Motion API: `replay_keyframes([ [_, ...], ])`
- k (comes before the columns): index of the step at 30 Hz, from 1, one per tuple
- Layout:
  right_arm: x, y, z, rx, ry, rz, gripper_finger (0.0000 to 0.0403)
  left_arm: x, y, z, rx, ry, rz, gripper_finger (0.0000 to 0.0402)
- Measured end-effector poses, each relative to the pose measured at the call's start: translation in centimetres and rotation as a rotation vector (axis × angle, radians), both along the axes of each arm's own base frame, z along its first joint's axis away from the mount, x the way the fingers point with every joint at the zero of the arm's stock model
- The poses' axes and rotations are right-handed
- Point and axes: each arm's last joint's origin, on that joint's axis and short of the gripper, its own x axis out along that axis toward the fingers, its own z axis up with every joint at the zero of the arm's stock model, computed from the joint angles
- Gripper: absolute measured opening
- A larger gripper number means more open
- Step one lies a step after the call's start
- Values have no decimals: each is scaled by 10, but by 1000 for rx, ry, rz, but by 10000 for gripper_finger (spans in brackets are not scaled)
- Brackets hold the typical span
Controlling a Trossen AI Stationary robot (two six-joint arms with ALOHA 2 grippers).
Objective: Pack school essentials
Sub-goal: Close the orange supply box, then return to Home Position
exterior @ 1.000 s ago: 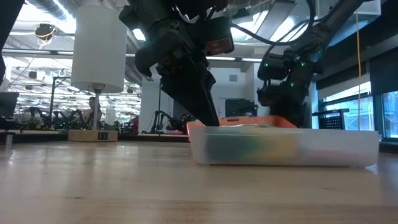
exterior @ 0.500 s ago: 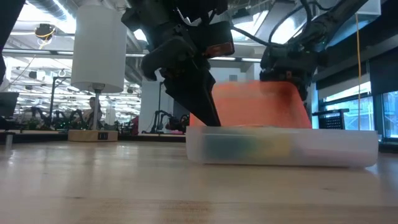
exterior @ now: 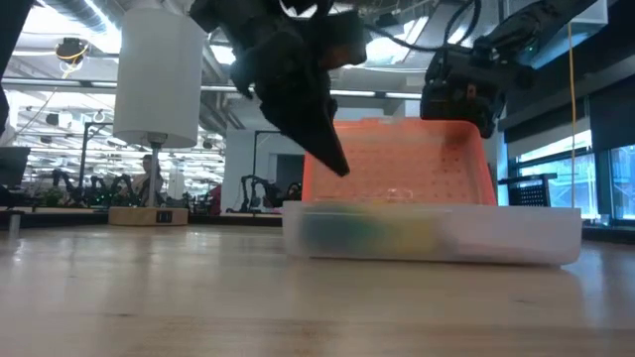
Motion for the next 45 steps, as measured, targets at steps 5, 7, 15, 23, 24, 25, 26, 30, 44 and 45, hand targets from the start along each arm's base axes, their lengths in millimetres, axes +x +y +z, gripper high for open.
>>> replay_keyframes([
  [5,0,6,6,3,-29,29,101,-1,0,4,0,-5,0,90],
  [7,1,10,7,1,-35,46,101,-2,0,7,-1,-9,0,90],
  [15,7,29,10,-2,-43,125,101,-14,-1,39,-31,-78,16,90],
  [23,20,61,17,-34,-57,254,101,-44,-17,79,-40,-122,8,90],
  [24,22,66,19,-49,-58,267,101,-48,-19,84,-45,-131,15,90],
  [25,24,71,21,-61,-62,284,101,-51,-21,89,-49,-144,19,90],
  [26,26,76,23,-70,-66,302,101,-55,-23,93,-54,-153,22,90],
  [30,31,100,25,-116,-74,336,101,-66,-31,107,-25,-204,32,90],
  [44,46,168,-3,-302,36,285,101,-27,-34,36,51,-40,54,90],
  [45,48,170,-7,-299,53,282,101,-24,-34,31,57,-31,56,90],
])
